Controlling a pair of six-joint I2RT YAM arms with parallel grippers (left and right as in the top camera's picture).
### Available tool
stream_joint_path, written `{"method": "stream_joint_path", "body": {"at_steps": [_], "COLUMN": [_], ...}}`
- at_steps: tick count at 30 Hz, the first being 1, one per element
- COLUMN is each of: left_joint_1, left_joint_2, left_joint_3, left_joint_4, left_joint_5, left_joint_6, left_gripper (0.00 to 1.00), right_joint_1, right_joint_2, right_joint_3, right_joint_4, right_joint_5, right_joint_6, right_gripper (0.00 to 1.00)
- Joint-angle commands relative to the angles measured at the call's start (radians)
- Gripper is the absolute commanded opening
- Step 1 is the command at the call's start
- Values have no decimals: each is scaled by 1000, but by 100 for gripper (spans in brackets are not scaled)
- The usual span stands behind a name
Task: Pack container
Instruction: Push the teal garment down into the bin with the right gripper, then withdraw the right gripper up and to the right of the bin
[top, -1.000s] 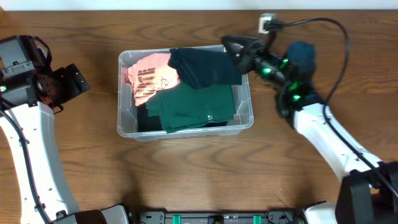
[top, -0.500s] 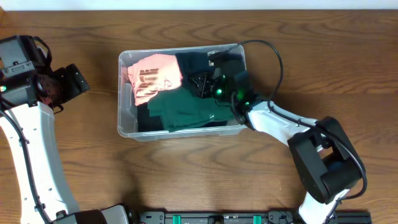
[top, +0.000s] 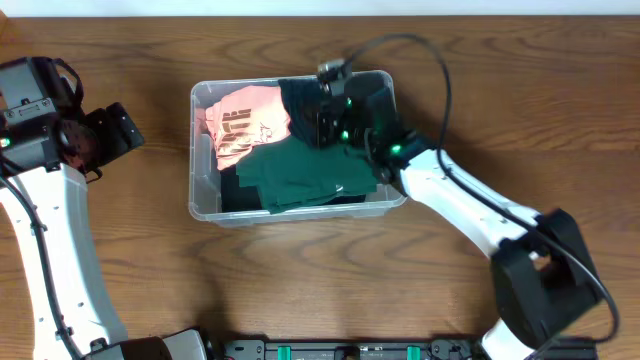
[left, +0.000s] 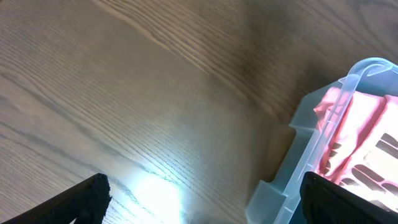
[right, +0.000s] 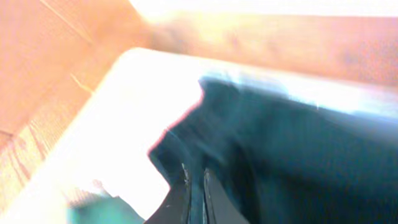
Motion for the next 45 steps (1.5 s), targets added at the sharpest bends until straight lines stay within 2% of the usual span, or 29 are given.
{"method": "stream_joint_path", "body": {"at_steps": [1,5,10,17,24,31,34,39,45], "left_joint_1": [5,5,5,4,5,4,5,4,5], "left_joint_2": [3,3,3,3,3,3,3,3,3], "left_joint_3": [-1,-1,-1,-1,-1,-1,-1,-1,-1], "left_joint_4": [-3,-3,-3,-3,-3,-3,-3,-3,-3], "left_joint_5": [-8,-8,-8,-8,-8,-8,-8,-8,-8], "left_joint_6": [-8,-8,-8,-8,-8,-8,-8,-8,-8], "left_gripper": [98,98,98,98,98,98,98,98,98], "right_joint_1": [13,27,81,111,88,62,50,41,44], "right_joint_2": [-69,-21,150,391,301,0,-71,-21,224], "right_joint_3": [73,73,73,73,73,73,73,68,66], "right_joint_4": [49,109,149,16,-24,-43,-64,-136,-171], "right_joint_5": [28,29,32,70,42,55,117,134,150], "right_joint_6": [-86,-67,-29,21,-2,-149,-176,-172,-100], "right_gripper": [4,3,3,2,1,4,2,1,1]}}
